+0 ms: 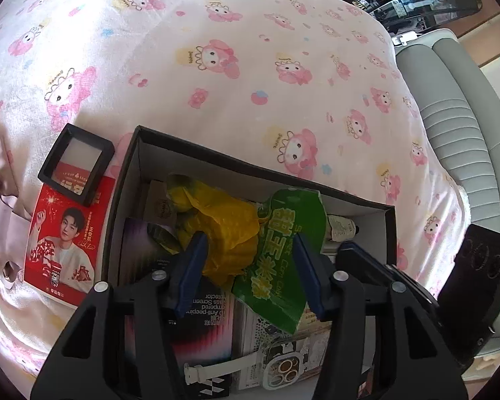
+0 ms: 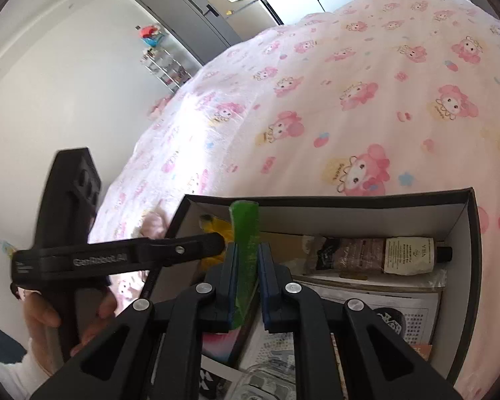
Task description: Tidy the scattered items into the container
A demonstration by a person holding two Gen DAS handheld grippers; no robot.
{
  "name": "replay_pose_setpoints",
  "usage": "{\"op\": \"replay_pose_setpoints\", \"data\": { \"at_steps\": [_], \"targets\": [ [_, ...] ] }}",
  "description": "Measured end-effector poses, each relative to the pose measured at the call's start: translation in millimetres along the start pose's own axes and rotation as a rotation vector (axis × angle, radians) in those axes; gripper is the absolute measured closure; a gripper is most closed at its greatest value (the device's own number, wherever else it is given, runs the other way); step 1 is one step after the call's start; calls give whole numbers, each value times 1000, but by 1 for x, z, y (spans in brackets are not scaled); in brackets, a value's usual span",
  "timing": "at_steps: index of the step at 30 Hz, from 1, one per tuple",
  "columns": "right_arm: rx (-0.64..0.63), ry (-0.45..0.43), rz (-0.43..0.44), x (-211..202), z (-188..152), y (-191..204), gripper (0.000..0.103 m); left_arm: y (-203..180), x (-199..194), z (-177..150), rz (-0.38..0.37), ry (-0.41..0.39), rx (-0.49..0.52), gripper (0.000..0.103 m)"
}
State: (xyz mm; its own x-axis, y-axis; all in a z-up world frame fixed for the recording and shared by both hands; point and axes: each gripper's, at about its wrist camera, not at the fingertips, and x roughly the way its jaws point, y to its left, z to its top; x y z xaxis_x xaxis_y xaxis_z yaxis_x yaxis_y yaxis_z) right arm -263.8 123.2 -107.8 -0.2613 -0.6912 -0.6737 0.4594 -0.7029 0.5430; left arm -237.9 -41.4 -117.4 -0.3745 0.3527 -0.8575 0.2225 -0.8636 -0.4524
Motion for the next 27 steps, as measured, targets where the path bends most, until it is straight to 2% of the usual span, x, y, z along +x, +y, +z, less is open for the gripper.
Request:
{"op": "replay_pose_setpoints", "data": {
  "at_steps": [4, 6, 11, 13, 16, 19, 23, 25, 27],
  "targets": [
    [-7, 89, -77, 22, -9, -5, 94, 3, 1, 0, -51, 27, -23, 57],
    [-8, 130, -51, 35, -11, -2, 94, 6, 0, 1, -60, 27, -40, 57],
    [-64, 162, 13, 57, -6, 20, 94, 8, -22, 3, 16, -96, -37, 58],
    [-58, 154, 40, 55, -6, 22, 94, 9, -25, 4, 6, -110, -29, 58],
    [-36, 121, -11, 41, -7, 12, 94, 11, -22, 6, -65, -82, -46, 58],
    [40, 76, -26, 17, -9, -5, 93, 11, -15, 6, -147, -34, -52, 58],
    [42, 5, -83, -24, -9, -6, 93, 8, -5, 5, -161, 15, -86, 57],
    [14, -24, -129, -43, -11, 3, 93, 0, -13, 2, -174, 2, -55, 57],
    [-4, -49, -144, -61, -18, 17, 93, -16, -27, -7, -173, -16, 29, 54]
  ]
}}
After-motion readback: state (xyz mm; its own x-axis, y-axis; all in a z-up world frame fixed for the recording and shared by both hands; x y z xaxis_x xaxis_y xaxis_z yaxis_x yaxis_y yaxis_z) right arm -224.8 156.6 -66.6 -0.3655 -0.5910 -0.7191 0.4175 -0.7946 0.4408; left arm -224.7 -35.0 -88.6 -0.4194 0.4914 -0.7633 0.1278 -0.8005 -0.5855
